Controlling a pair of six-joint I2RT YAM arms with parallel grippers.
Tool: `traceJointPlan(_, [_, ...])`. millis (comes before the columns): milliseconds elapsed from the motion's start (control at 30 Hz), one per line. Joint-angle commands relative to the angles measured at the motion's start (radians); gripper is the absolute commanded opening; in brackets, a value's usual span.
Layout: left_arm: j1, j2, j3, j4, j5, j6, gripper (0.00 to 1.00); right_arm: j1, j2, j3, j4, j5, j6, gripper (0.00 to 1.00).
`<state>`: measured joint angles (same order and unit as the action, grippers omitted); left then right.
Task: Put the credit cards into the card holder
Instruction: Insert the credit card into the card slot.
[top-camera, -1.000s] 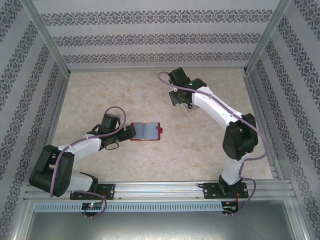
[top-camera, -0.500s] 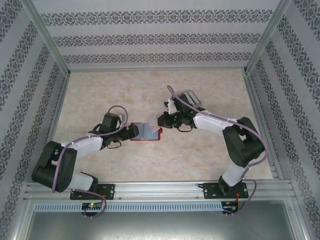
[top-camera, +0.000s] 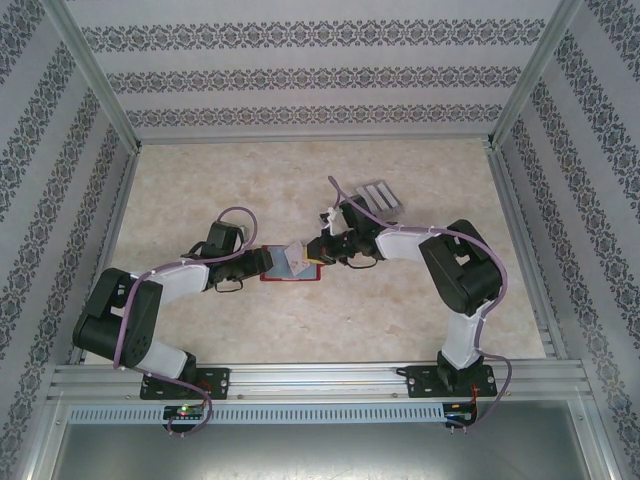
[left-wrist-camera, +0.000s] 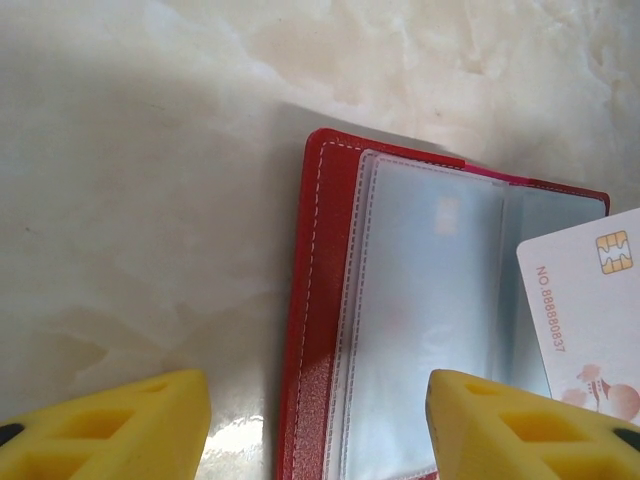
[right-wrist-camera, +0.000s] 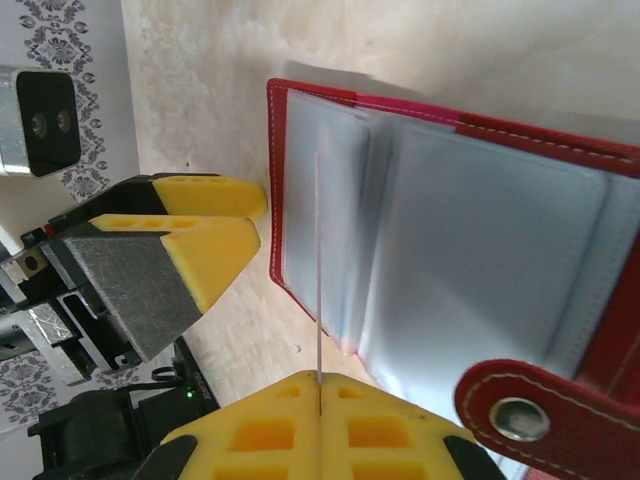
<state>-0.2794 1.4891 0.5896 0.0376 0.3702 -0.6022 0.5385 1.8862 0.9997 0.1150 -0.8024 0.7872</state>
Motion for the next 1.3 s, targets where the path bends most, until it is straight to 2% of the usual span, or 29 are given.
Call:
traceJointPlan(0, [-0.006, 0.055, 0.008, 0.025, 0.019, 0.021, 0.61, -0.014, -0.004, -0.027, 0.023, -0.013, -0.009, 0.0])
traceJointPlan(433, [-0.007, 0.092, 0.021, 0.034, 0.031, 0.02, 0.62, -0.011, 0.04, -0.023, 0.033, -0.034, 0.002, 0.0])
traceJointPlan(633, [-0.007, 0.106, 0.023, 0.041, 0.041, 0.016, 0.55, -0.006, 0.071, 0.001, 0.038, -0.052, 0.016, 0.0])
traceJointPlan(767, [-0.006, 0.134, 0.043, 0.027, 0.064, 0.016, 0.46, 0.0, 0.089, 0.015, 0.043, -0.058, 0.02, 0.0])
traceJointPlan(867, [-0.007, 0.149, 0.04, 0.037, 0.058, 0.012, 0.45, 0.006, 0.095, 0.012, 0.054, -0.057, 0.03, 0.0])
traceJointPlan(1267, [-0.007, 0.178, 0.06, 0.021, 0.067, 0.012, 0.25, 0.015, 0.152, 0.033, 0.131, -0.069, 0.072, 0.02])
